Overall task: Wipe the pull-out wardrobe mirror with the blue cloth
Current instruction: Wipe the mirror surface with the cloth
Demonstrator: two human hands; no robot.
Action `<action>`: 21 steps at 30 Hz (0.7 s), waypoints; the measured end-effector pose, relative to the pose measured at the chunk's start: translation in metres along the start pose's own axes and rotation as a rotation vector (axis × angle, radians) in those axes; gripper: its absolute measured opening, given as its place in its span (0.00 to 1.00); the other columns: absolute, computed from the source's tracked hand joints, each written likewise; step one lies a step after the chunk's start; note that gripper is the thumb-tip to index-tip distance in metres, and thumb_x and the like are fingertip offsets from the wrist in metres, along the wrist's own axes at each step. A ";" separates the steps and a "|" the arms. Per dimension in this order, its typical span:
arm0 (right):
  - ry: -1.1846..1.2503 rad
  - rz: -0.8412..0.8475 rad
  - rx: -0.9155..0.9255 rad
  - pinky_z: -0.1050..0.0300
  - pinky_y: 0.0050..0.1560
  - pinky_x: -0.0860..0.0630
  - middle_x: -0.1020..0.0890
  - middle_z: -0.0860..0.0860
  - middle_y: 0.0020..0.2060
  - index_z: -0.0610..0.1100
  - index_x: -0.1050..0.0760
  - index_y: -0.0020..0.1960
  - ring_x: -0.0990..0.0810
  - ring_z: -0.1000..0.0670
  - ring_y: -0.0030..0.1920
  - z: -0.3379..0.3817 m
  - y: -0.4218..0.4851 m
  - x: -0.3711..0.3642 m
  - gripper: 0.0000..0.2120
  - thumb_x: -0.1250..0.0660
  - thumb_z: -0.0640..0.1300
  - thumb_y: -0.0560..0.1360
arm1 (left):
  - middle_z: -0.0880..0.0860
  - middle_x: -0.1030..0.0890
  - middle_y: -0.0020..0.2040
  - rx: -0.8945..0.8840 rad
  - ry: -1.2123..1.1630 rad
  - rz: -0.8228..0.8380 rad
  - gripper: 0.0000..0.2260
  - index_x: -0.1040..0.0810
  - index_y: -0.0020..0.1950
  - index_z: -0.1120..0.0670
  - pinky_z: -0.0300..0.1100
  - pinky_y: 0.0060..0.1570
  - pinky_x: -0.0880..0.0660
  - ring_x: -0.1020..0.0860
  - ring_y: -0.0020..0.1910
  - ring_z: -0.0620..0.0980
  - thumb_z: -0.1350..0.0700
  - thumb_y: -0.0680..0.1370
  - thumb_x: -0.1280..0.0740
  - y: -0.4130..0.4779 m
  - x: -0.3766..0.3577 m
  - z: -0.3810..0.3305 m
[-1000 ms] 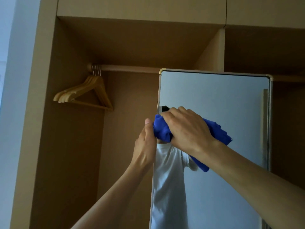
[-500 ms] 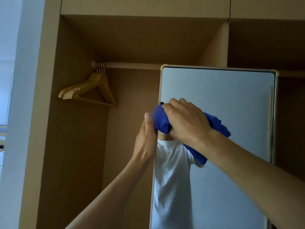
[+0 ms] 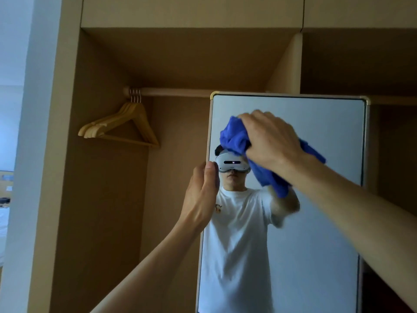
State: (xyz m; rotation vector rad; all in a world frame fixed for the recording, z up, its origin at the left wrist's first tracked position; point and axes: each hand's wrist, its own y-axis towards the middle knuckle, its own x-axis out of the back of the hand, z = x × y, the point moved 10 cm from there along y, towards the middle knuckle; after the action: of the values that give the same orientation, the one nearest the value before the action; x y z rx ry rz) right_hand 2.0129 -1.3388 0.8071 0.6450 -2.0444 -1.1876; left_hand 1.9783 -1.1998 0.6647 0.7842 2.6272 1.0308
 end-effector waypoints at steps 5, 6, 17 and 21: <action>0.032 0.037 0.005 0.48 0.42 0.30 0.22 0.46 0.49 0.43 0.27 0.56 0.22 0.41 0.48 -0.020 0.012 0.004 0.12 0.33 0.40 0.73 | 0.43 0.26 0.46 -0.005 0.053 -0.038 0.14 0.30 0.39 0.33 0.45 0.48 0.26 0.25 0.48 0.37 0.35 0.80 0.49 -0.002 -0.010 -0.004; 0.037 0.048 0.028 0.49 0.41 0.30 0.22 0.47 0.47 0.43 0.27 0.54 0.23 0.42 0.47 -0.016 0.008 0.002 0.10 0.33 0.40 0.73 | 0.40 0.28 0.46 0.000 0.060 -0.040 0.12 0.31 0.37 0.27 0.41 0.45 0.29 0.27 0.47 0.30 0.34 0.79 0.48 -0.004 -0.010 -0.004; 0.109 0.206 0.145 0.57 0.41 0.39 0.27 0.53 0.39 0.46 0.31 0.44 0.30 0.50 0.39 0.015 -0.073 -0.034 0.04 0.36 0.40 0.72 | 0.54 0.25 0.60 -0.015 0.250 -0.062 0.23 0.32 0.68 0.59 0.45 0.48 0.28 0.26 0.54 0.49 0.48 0.78 0.34 -0.009 -0.013 0.004; 0.104 0.178 0.102 0.56 0.41 0.35 0.23 0.54 0.44 0.47 0.27 0.51 0.24 0.49 0.45 -0.004 -0.058 -0.025 0.06 0.34 0.44 0.74 | 0.48 0.26 0.57 -0.013 0.239 -0.075 0.20 0.28 0.64 0.48 0.52 0.55 0.22 0.24 0.54 0.48 0.42 0.76 0.34 -0.015 -0.014 -0.005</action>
State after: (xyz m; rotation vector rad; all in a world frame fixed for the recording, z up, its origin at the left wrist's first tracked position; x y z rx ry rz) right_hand 2.0369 -1.3510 0.7496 0.5479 -2.0380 -0.9338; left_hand 1.9819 -1.2190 0.6584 0.5863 2.8195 1.1854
